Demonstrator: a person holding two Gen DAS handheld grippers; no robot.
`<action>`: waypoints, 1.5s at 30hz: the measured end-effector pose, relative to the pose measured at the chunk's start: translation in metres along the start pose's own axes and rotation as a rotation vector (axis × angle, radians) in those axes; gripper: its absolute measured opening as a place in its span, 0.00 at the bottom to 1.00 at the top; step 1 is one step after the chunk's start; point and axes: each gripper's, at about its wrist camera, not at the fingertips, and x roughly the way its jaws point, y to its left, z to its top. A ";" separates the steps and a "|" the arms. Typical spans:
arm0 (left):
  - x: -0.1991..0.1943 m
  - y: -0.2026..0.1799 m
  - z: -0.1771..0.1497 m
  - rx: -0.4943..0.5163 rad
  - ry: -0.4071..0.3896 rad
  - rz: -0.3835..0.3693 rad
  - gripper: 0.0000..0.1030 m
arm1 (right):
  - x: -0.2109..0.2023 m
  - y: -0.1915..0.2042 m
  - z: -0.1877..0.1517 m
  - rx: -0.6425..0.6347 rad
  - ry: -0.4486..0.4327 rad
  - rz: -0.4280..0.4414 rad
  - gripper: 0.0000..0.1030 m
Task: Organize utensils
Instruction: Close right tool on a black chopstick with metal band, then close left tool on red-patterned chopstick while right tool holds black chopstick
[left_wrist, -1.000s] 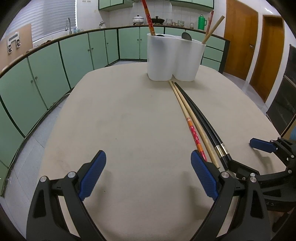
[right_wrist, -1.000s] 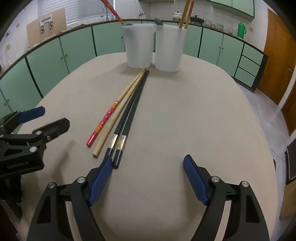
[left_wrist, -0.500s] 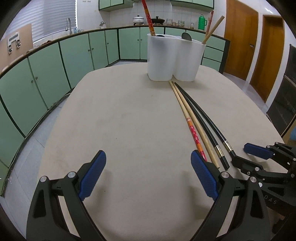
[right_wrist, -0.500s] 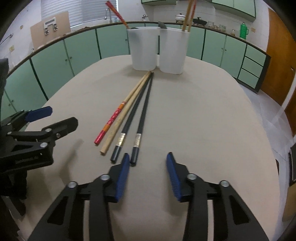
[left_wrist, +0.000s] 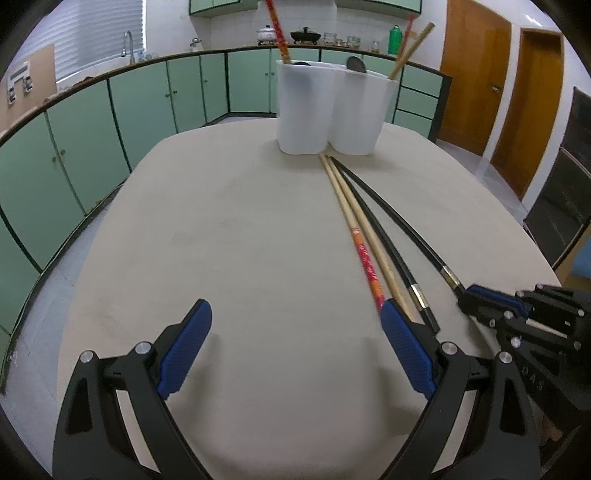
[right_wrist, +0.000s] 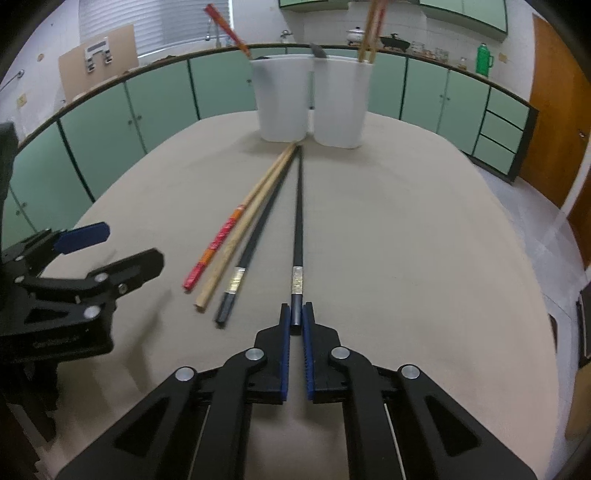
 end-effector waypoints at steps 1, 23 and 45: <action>0.001 -0.002 0.000 0.004 0.004 -0.003 0.87 | 0.001 -0.002 0.000 0.002 -0.001 -0.005 0.06; 0.022 -0.035 0.005 0.026 0.085 0.001 0.53 | 0.004 -0.020 0.000 0.047 0.004 0.025 0.07; 0.018 -0.043 0.004 -0.026 0.067 -0.062 0.05 | 0.005 -0.019 -0.001 0.055 0.000 0.034 0.06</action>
